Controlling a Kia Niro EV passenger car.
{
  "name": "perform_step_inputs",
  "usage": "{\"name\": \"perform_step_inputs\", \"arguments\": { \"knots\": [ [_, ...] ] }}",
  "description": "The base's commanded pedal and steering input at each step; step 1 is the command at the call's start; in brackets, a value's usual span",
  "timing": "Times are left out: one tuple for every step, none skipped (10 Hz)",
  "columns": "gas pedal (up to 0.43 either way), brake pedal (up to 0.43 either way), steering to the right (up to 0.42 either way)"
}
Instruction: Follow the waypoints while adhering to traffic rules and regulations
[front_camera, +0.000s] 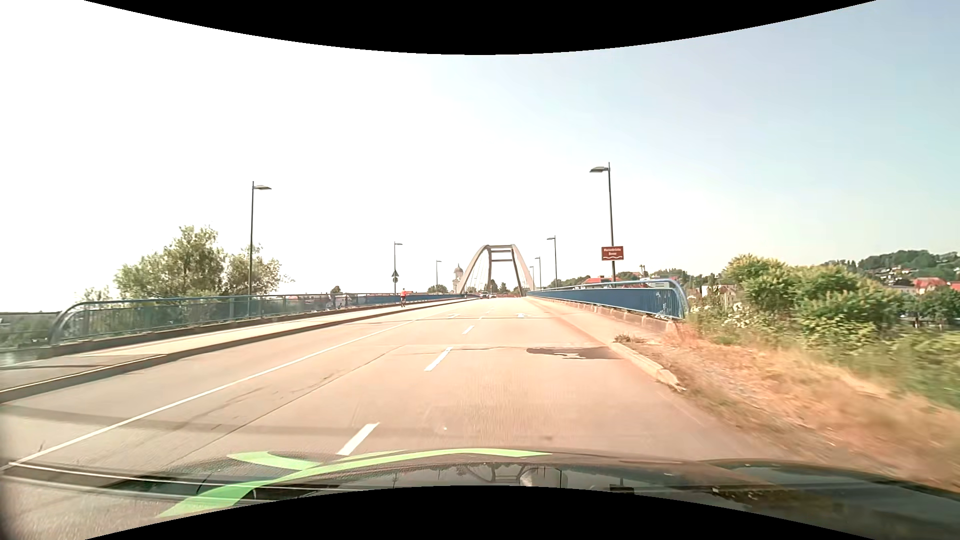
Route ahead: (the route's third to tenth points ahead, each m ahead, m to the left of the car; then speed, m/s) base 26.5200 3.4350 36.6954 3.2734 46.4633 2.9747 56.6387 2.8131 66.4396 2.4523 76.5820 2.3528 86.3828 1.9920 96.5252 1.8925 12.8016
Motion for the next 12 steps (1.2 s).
{"name": "perform_step_inputs", "arguments": {
  "knots": [
    [0.098,0.0,0.002],
    [0.098,0.0,0.002],
    [0.11,0.0,0.002],
    [0.13,0.0,0.002],
    [0.15,0.0,0.002],
    [0.15,0.0,0.002],
    [0.15,0.0,0.002],
    [0.177,0.0,0.002],
    [0.189,0.0,0.002],
    [0.189,0.0,0.001],
    [0.189,0.0,0.0],
    [0.197,0.0,-0.001]
  ]
}}
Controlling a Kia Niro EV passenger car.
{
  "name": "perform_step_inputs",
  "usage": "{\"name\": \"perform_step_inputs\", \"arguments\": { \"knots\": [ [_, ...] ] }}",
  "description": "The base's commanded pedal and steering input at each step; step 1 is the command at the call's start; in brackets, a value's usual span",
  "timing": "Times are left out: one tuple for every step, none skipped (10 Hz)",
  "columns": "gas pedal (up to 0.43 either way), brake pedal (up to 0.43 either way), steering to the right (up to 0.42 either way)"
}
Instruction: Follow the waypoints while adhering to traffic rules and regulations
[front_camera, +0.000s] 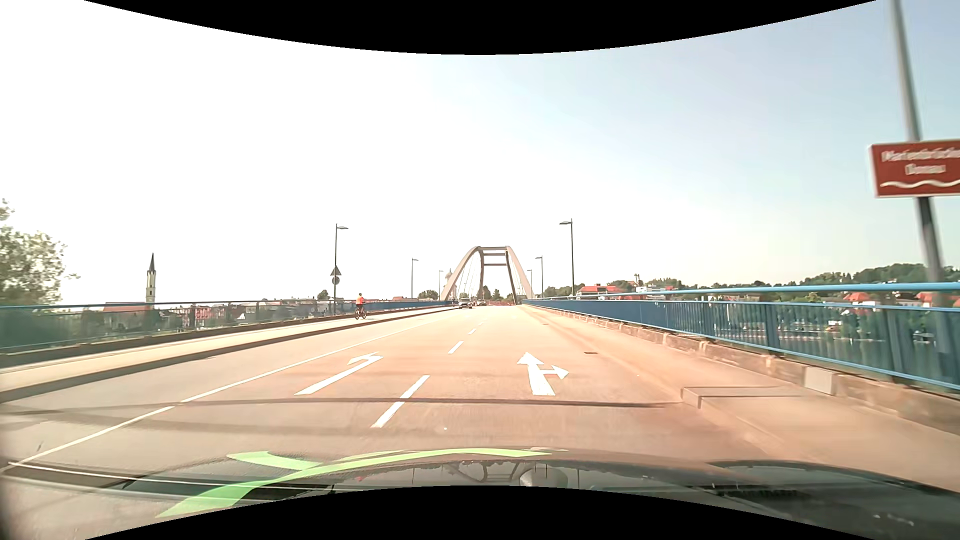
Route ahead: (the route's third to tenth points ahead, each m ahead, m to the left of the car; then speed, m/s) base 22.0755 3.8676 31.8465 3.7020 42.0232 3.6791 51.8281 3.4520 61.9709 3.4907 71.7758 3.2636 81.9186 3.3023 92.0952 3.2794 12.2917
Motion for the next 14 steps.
{"name": "perform_step_inputs", "arguments": {
  "knots": [
    [0.197,0.0,-0.002],
    [0.209,0.0,-0.001],
    [0.228,0.0,-0.002],
    [0.228,0.0,-0.002],
    [0.228,0.0,-0.002],
    [0.228,0.0,-0.002],
    [0.228,0.0,-0.002],
    [0.228,0.0,-0.001],
    [0.228,0.0,0.0],
    [0.228,0.0,0.0],
    [0.22,0.0,0.0],
    [0.197,0.0,0.0],
    [0.189,0.0,0.0],
    [0.189,0.0,0.0]
  ]
}}
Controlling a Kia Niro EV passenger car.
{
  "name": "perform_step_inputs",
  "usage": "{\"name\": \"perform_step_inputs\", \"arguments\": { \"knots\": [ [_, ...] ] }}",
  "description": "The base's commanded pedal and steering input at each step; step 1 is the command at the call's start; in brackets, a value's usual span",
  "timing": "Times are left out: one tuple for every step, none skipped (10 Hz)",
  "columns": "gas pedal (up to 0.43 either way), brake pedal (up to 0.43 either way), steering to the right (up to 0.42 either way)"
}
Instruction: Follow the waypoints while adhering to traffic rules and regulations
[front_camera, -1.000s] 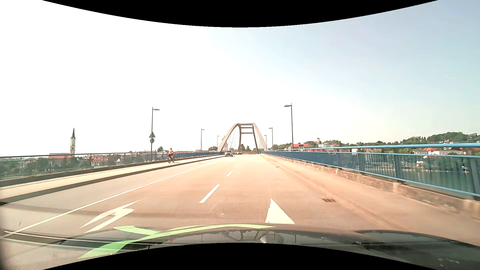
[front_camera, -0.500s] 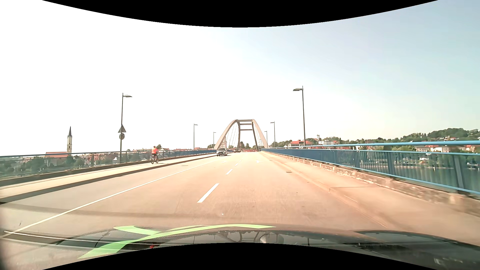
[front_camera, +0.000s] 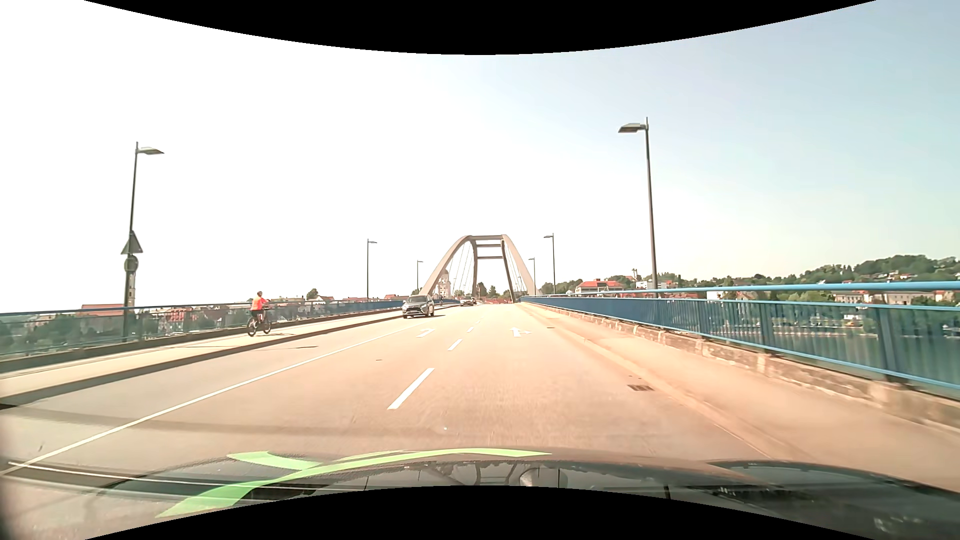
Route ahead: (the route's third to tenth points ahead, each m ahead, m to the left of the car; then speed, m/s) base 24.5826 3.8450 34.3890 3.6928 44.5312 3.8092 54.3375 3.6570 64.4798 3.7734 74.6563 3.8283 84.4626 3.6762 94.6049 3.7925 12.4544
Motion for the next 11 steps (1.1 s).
{"name": "perform_step_inputs", "arguments": {
  "knots": [
    [0.189,0.0,0.0],
    [0.189,0.0,0.0],
    [0.177,0.0,-0.001],
    [0.169,0.0,-0.002],
    [0.169,0.0,-0.003],
    [0.169,0.0,-0.004],
    [0.177,0.0,-0.004],
    [0.189,0.0,-0.004],
    [0.209,0.0,-0.004],
    [0.22,0.0,-0.005],
    [0.228,0.0,-0.005]
  ]
}}
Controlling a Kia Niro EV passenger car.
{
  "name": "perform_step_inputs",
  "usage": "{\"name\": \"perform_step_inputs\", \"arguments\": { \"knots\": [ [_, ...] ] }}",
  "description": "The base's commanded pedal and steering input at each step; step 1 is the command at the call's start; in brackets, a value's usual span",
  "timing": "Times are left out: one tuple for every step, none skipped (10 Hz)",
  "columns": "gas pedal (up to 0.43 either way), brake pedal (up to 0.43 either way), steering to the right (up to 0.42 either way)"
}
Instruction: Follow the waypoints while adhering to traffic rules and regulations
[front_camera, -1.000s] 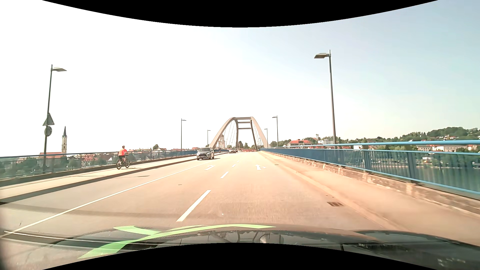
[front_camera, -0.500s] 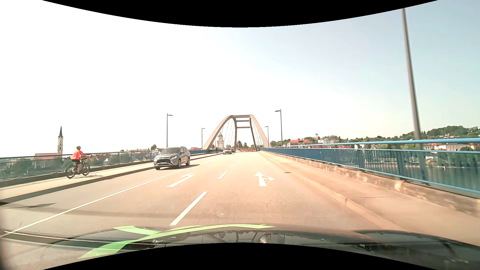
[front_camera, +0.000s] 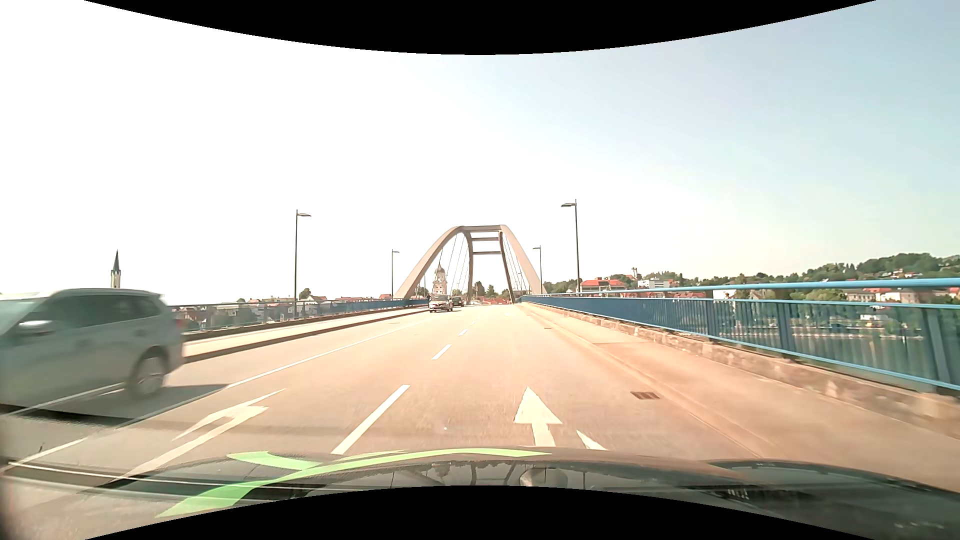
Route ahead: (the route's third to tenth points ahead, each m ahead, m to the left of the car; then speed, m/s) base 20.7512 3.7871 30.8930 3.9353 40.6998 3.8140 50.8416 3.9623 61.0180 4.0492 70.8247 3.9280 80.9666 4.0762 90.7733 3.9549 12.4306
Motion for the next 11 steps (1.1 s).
{"name": "perform_step_inputs", "arguments": {
  "knots": [
    [0.228,0.0,-0.005],
    [0.228,0.0,-0.005],
    [0.22,0.0,-0.005],
    [0.22,0.0,-0.005],
    [0.22,0.0,-0.005],
    [0.22,0.0,-0.006],
    [0.22,0.0,-0.005],
    [0.22,0.0,-0.003],
    [0.228,0.0,-0.002],
    [0.228,0.0,-0.002],
    [0.228,0.0,-0.003]
  ]
}}
